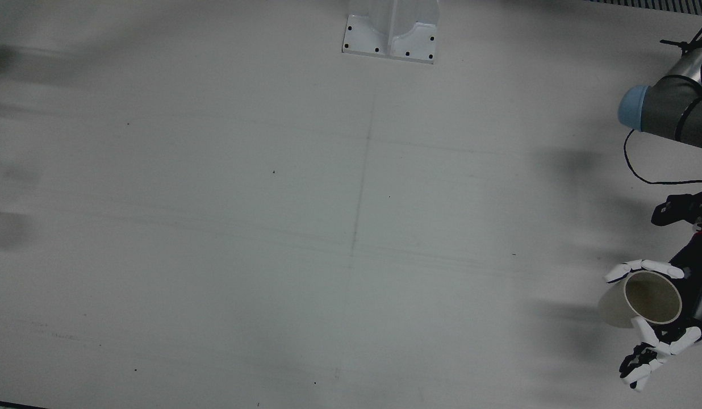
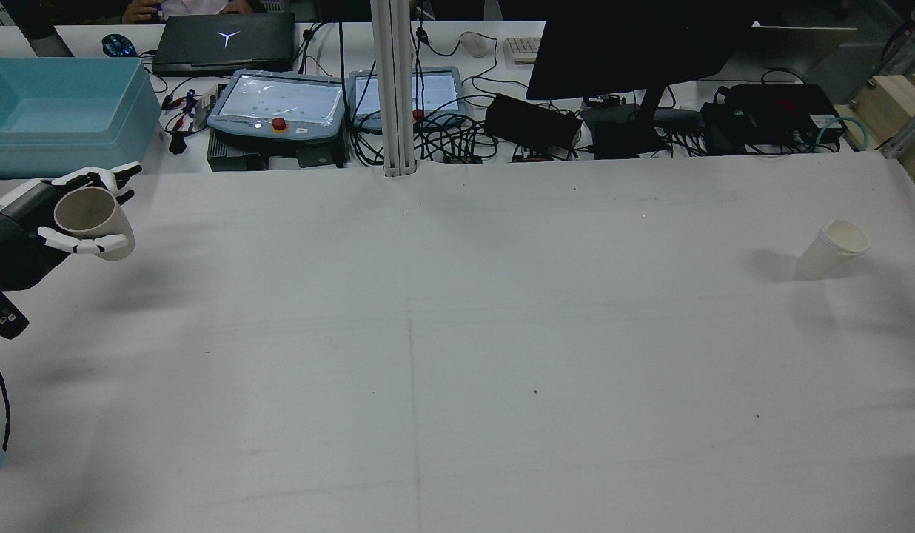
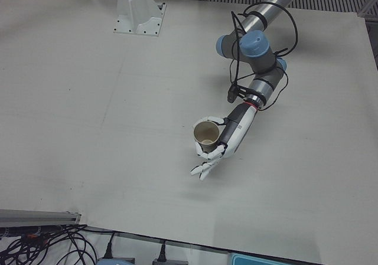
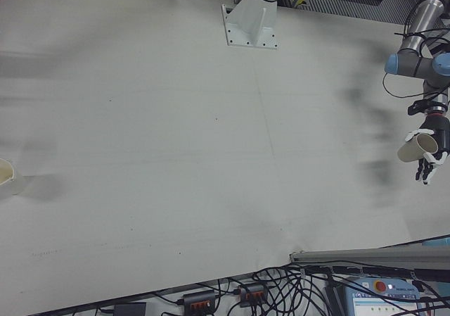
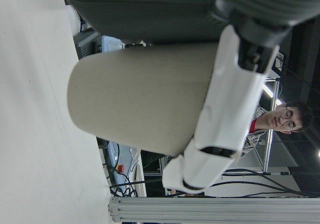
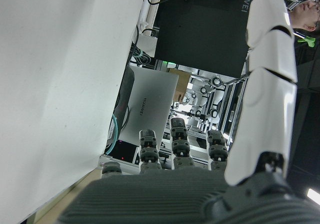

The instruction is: Pour water

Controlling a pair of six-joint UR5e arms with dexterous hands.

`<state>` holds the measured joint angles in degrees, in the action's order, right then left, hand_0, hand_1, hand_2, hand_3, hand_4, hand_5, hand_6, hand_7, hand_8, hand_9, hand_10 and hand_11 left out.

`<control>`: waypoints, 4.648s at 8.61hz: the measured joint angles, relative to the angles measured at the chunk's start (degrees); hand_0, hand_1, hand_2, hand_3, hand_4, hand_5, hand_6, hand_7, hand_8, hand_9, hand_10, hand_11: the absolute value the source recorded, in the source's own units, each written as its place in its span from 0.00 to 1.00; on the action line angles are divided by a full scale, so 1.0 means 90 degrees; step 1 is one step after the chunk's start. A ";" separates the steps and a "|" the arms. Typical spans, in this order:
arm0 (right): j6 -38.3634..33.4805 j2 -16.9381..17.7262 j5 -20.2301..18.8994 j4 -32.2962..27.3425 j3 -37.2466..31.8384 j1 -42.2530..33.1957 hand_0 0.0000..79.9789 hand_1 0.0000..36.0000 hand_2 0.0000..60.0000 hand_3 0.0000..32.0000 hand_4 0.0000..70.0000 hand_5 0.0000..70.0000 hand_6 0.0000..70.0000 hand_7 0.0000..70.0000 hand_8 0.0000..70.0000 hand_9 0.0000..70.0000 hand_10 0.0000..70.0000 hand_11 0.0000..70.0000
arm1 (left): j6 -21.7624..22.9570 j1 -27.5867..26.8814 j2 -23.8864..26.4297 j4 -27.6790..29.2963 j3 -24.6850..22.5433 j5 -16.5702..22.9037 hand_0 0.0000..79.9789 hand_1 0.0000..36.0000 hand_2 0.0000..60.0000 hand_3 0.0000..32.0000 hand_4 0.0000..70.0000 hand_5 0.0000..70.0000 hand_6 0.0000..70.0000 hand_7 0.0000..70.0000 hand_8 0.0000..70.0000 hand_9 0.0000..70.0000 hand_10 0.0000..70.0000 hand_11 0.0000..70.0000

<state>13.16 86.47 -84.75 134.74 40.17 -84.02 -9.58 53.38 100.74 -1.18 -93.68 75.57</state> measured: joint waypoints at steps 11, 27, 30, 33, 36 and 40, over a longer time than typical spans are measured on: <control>0.0549 -0.0344 0.0128 -0.0280 -0.0477 0.0804 0.77 0.79 0.24 0.00 0.08 0.14 0.25 0.11 0.08 0.05 0.00 0.00 | 0.0056 -0.0012 -0.0003 -0.0234 -0.0229 0.0001 1.00 1.00 1.00 0.00 0.50 1.00 0.24 0.15 0.15 0.04 0.07 0.16; 0.0539 -0.0903 0.1280 0.0173 -0.0174 0.2224 0.84 0.89 0.36 0.00 0.20 0.18 0.41 0.47 0.20 0.23 0.00 0.00 | 0.0052 0.0058 -0.0166 -0.0134 -0.0211 0.0001 1.00 1.00 1.00 0.00 0.48 1.00 0.24 0.15 0.15 0.05 0.07 0.17; 0.0536 -0.0915 0.1282 0.0176 -0.0170 0.2255 1.00 0.93 0.42 0.00 0.33 0.24 0.66 0.85 0.49 0.64 0.00 0.00 | 0.0058 0.0107 -0.0230 -0.0086 -0.0232 0.0001 1.00 1.00 1.00 0.00 0.48 1.00 0.24 0.15 0.15 0.05 0.07 0.17; 0.0536 -0.0915 0.1374 0.0179 -0.0173 0.2272 1.00 0.97 0.47 0.00 0.46 0.29 0.84 1.00 0.70 0.90 0.04 0.10 | 0.0059 0.0111 -0.0244 -0.0075 -0.0235 0.0001 1.00 1.00 1.00 0.00 0.48 1.00 0.24 0.15 0.15 0.05 0.07 0.17; 0.0530 -0.0904 0.1530 0.0181 -0.0175 0.2317 1.00 1.00 0.50 0.00 0.49 0.30 0.85 1.00 0.71 0.91 0.05 0.12 | 0.0056 0.0101 -0.0244 -0.0074 -0.0230 0.0001 1.00 1.00 1.00 0.00 0.49 1.00 0.24 0.16 0.15 0.05 0.07 0.17; 0.0517 -0.0856 0.1552 0.0185 -0.0120 0.2285 1.00 1.00 0.47 0.00 0.44 0.32 0.86 1.00 0.71 0.91 0.06 0.13 | 0.0049 0.0082 -0.0237 -0.0073 -0.0224 -0.0002 1.00 1.00 1.00 0.00 0.49 1.00 0.24 0.15 0.15 0.05 0.08 0.17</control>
<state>17.82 78.76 -70.79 136.41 39.09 -63.45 -9.14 54.11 98.61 -1.84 -95.69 75.56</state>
